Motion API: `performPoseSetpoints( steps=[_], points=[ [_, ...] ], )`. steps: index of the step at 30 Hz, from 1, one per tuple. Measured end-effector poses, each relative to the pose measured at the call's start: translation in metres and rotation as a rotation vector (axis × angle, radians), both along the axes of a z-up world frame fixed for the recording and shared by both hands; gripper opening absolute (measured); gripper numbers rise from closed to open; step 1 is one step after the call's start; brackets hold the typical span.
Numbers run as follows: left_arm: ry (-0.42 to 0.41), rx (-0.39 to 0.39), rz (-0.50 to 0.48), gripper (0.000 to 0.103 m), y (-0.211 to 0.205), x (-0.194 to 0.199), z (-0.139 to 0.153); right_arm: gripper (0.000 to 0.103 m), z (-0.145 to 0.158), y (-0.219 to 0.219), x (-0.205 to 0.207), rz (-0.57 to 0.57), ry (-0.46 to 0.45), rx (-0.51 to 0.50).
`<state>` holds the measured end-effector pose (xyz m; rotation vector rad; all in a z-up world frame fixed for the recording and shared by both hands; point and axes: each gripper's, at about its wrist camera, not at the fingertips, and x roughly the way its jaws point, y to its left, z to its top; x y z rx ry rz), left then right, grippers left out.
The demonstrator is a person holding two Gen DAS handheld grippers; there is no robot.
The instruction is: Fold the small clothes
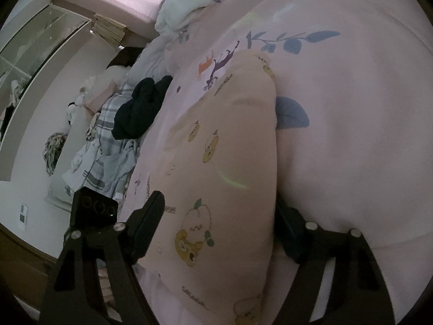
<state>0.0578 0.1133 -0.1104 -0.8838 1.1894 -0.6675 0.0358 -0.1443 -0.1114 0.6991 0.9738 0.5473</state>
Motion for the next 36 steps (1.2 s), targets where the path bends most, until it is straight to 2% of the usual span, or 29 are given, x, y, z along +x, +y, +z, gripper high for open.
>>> performPoseSetpoints(
  steps=[2, 4, 5, 6, 8, 9, 10, 12, 15, 18, 23, 28, 31, 36],
  points=[
    [-0.035, -0.010, 0.041, 0.078, -0.006, 0.005, -0.002, 0.078, 0.000, 0.003, 0.000, 0.002, -0.009, -0.022],
    [-0.073, 0.027, 0.037, 0.075, -0.016, 0.008, 0.001, 0.078, 0.000, 0.006, 0.000, 0.006, -0.020, -0.043],
    [-0.091, 0.056, 0.026, 0.066, -0.018, 0.009, 0.001, 0.077, 0.000, 0.006, 0.000, 0.006, -0.024, -0.047],
    [-0.100, 0.084, 0.032, 0.053, -0.021, 0.008, 0.001, 0.076, 0.000, 0.006, -0.001, 0.005, -0.027, -0.050],
    [-0.106, 0.120, 0.075, 0.038, -0.022, 0.008, -0.005, 0.065, -0.002, 0.004, -0.001, -0.009, -0.027, -0.059],
    [-0.105, 0.113, 0.082, 0.035, -0.021, 0.009, -0.009, 0.052, -0.003, 0.003, 0.000, -0.018, -0.024, -0.070],
    [-0.097, 0.102, 0.085, 0.034, -0.020, 0.010, -0.012, 0.041, -0.006, 0.001, 0.001, -0.032, -0.021, -0.084],
    [-0.080, 0.090, 0.085, 0.033, -0.017, 0.012, -0.015, 0.035, -0.010, -0.003, 0.000, -0.051, -0.023, -0.093],
    [-0.120, 0.132, 0.101, 0.031, -0.019, 0.008, -0.011, 0.032, -0.009, -0.002, -0.002, -0.064, -0.042, -0.117],
    [-0.188, 0.218, 0.104, 0.029, -0.034, 0.001, -0.001, 0.031, -0.004, 0.005, -0.004, -0.064, -0.062, -0.186],
    [-0.282, 0.325, 0.119, 0.026, -0.042, -0.010, 0.016, 0.027, -0.004, -0.001, -0.007, -0.096, -0.068, -0.144],
    [-0.422, 0.479, 0.116, 0.026, -0.062, -0.031, 0.049, 0.024, 0.018, 0.014, -0.014, -0.080, -0.129, -0.278],
    [-0.484, 0.466, 0.125, 0.026, -0.066, -0.041, 0.069, 0.023, 0.041, 0.014, -0.021, -0.064, -0.194, -0.320],
    [-0.532, 0.364, 0.112, 0.026, -0.072, -0.046, 0.105, 0.023, 0.084, -0.007, -0.031, -0.078, -0.283, -0.298]
  ],
)
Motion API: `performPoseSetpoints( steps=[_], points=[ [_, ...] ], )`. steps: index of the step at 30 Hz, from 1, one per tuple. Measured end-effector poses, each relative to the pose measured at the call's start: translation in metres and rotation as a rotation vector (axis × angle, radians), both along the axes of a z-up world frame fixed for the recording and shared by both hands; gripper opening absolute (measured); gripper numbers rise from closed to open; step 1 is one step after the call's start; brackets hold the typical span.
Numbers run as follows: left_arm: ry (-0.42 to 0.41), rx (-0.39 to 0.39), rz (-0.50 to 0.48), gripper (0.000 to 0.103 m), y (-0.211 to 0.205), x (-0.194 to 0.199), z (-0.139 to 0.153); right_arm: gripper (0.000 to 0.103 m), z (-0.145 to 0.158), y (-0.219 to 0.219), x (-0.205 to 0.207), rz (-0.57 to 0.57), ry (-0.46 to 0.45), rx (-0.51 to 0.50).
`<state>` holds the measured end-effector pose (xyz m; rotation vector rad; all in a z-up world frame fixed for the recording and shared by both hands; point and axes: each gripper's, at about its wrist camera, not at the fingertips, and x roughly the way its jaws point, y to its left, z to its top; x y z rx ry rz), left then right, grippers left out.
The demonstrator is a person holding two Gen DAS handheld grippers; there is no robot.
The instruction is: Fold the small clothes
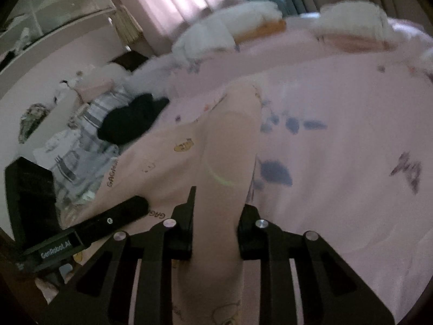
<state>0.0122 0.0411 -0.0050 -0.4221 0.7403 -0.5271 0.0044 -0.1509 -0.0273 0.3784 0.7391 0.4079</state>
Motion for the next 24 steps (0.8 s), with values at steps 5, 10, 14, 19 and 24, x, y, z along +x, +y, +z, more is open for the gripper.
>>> performPoseSetpoints(
  steps=[5, 10, 14, 19, 24],
  points=[
    [-0.068, -0.020, -0.053, 0.026, -0.030, -0.003, 0.039, 0.023, 0.046, -0.027, -0.014, 0.010, -0.070, -0.006],
    [-0.083, -0.039, -0.087, 0.026, -0.072, 0.017, 0.058, 0.024, 0.078, -0.071, -0.013, -0.007, -0.114, -0.036],
    [-0.045, 0.010, -0.080, 0.026, -0.102, 0.038, 0.030, 0.024, 0.072, -0.096, 0.004, -0.028, -0.132, -0.064],
    [0.143, 0.142, -0.048, 0.026, -0.119, 0.057, -0.053, 0.025, -0.005, -0.114, 0.038, -0.030, 0.043, -0.046],
    [0.137, 0.163, -0.029, 0.041, -0.101, 0.044, -0.094, 0.029, -0.083, -0.113, 0.048, -0.011, 0.168, -0.042]
  ],
)
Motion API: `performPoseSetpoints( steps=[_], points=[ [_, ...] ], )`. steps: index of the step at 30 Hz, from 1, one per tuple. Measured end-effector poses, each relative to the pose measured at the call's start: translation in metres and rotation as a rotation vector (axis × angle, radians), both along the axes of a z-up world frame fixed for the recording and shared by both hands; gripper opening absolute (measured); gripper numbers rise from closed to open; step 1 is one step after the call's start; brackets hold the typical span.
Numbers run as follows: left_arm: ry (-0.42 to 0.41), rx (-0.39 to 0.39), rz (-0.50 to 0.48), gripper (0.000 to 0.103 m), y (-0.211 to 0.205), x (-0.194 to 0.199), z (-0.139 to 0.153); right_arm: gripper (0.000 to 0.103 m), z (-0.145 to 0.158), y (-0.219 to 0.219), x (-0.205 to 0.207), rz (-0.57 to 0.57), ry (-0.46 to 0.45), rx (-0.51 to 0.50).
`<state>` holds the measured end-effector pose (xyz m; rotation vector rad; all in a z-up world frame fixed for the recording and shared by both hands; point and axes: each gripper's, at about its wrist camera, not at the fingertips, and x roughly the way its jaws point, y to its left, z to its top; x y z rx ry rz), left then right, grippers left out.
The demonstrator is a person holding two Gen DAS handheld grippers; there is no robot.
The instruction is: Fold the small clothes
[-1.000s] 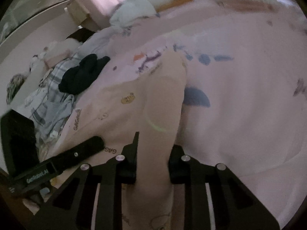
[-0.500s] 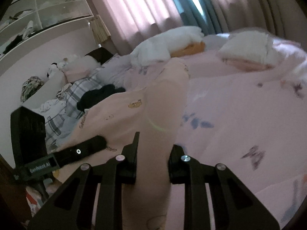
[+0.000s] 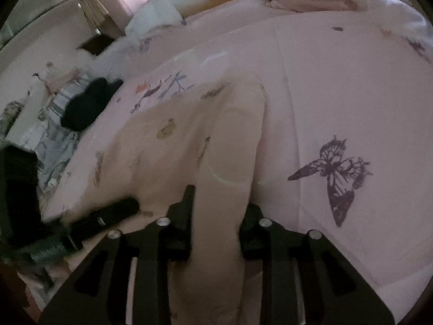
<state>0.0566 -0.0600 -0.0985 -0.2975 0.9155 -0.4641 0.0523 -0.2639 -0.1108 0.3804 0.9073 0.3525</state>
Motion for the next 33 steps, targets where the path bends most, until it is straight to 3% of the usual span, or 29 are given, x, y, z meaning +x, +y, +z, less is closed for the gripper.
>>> performPoseSetpoints(
  steps=[2, 3, 8, 11, 15, 19, 23, 28, 30, 32, 33],
  points=[
    [0.047, -0.033, 0.031, 0.045, 0.016, 0.004, 0.005, 0.041, 0.010, -0.009, 0.002, -0.048, 0.025, 0.023],
    [0.063, -0.047, 0.039, 0.045, 0.022, 0.007, 0.006, 0.050, 0.013, -0.010, 0.003, -0.070, 0.026, -0.019],
    [0.076, -0.049, 0.071, 0.045, 0.043, -0.001, 0.008, 0.061, 0.021, 0.006, -0.017, -0.051, -0.057, -0.281],
    [0.030, 0.044, 0.096, 0.048, 0.039, -0.013, 0.020, 0.064, 0.025, 0.009, -0.018, -0.060, -0.066, -0.361],
    [-0.023, 0.151, 0.143, 0.054, 0.033, -0.014, 0.020, 0.065, 0.028, -0.004, -0.019, -0.062, -0.070, -0.364],
    [-0.049, 0.229, 0.147, 0.055, 0.026, -0.011, 0.016, 0.074, 0.024, -0.009, -0.017, -0.087, -0.041, -0.340],
    [-0.020, 0.206, 0.148, 0.060, 0.035, -0.007, 0.014, 0.077, 0.025, -0.001, -0.020, -0.088, -0.042, -0.411],
    [0.069, 0.130, 0.184, 0.065, 0.052, -0.003, 0.013, 0.085, 0.027, -0.008, -0.017, -0.118, 0.004, -0.392],
    [0.077, 0.209, 0.244, 0.065, 0.052, -0.008, 0.018, 0.085, 0.031, -0.009, -0.018, -0.140, 0.027, -0.393],
    [0.089, 0.409, 0.338, 0.065, 0.047, -0.011, 0.019, 0.085, 0.036, -0.006, -0.021, -0.154, 0.031, -0.427],
    [0.104, 0.438, 0.348, 0.065, 0.046, -0.011, 0.020, 0.086, 0.039, -0.004, -0.023, -0.168, 0.034, -0.464]
  ],
)
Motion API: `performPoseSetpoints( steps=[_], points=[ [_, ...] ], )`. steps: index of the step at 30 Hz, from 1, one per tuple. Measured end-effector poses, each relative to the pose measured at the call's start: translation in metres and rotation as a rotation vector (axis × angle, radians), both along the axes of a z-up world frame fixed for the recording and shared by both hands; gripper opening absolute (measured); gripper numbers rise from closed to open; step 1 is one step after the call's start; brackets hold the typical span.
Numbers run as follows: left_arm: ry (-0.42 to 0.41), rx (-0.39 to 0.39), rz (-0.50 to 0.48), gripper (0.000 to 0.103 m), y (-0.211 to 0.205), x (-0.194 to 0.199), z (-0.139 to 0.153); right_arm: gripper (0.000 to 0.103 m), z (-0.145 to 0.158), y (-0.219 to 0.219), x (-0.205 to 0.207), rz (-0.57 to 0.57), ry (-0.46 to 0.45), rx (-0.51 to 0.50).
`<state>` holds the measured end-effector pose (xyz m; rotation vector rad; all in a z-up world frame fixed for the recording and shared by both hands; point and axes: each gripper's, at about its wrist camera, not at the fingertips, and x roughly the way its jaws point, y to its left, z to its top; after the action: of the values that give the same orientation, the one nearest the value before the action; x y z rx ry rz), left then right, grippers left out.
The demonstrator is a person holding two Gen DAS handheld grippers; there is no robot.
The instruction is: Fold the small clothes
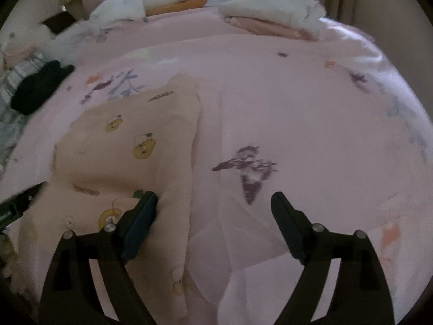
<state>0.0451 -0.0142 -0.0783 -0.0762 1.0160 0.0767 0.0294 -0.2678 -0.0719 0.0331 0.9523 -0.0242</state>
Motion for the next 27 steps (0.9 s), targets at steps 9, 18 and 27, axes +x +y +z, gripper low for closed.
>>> performPoseSetpoints(
  steps=[9, 18, 27],
  points=[
    [-0.084, -0.326, -0.303, 0.087, -0.042, -0.041, 0.043, 0.099, 0.037, 0.001, -0.026, -0.073, 0.031, 0.016],
    [-0.192, -0.341, -0.352, 0.102, -0.055, -0.062, 0.067, 0.103, 0.058, -0.011, -0.047, -0.087, 0.013, 0.079],
    [-0.203, -0.201, -0.386, 0.102, -0.068, -0.066, 0.064, 0.103, 0.053, -0.009, -0.045, -0.040, 0.046, 0.085]
  ],
)
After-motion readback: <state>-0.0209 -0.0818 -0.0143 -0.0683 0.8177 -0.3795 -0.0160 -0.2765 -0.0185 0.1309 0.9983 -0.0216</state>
